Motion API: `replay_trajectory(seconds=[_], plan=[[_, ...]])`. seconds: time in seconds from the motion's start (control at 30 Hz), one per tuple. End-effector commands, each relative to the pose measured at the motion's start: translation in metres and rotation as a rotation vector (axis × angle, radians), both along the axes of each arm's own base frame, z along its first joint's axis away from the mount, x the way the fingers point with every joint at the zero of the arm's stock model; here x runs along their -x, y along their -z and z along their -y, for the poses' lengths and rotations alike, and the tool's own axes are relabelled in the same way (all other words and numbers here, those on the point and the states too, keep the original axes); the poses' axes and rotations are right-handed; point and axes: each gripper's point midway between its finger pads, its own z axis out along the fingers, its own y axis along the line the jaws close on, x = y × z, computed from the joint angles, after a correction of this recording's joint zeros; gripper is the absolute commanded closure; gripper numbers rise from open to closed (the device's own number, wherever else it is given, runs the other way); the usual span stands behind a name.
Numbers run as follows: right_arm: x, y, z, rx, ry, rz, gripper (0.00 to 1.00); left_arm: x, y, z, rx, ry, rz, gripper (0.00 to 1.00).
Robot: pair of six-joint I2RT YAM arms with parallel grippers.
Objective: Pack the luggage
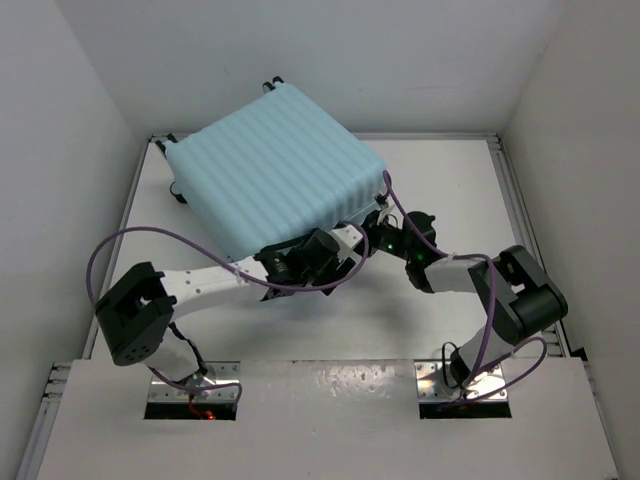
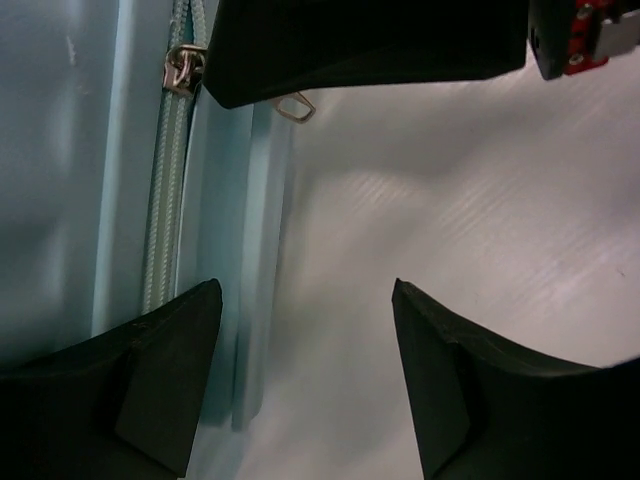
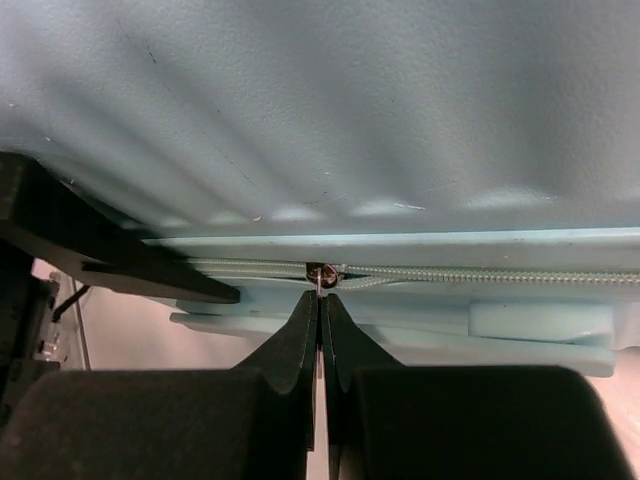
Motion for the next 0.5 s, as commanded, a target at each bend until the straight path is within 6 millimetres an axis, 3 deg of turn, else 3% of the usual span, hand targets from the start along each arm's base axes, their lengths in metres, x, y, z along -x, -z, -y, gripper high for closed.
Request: replay_trajectory(seconds=[0.0,0.13,0.23,0.27,0.47], plan=[[-0.016,-0.025,0.000,-0.024,0.013,0.089,1.00,-0.039,-0.012,-0.011,-0.026,-0.141,0.131,0.25],[-0.012,-0.024,0.000,-0.027,-0.002,0.090,1.00,-0.048,0.009,-0.014,-0.070,-0.172,0.128,0.25],[-0.008,-0.022,0.001,-0.028,-0.014,0.095,1.00,-0.047,0.025,-0.018,-0.101,-0.171,0.099,0.33],[-0.009,-0.021,0.001,-0.026,-0.011,0.093,1.00,-0.043,0.035,-0.019,-0.117,-0.160,0.080,0.43],[-0.009,-0.012,0.006,0.013,-0.004,0.108,1.00,-0.037,0.052,-0.029,-0.133,-0.133,0.035,0.75]])
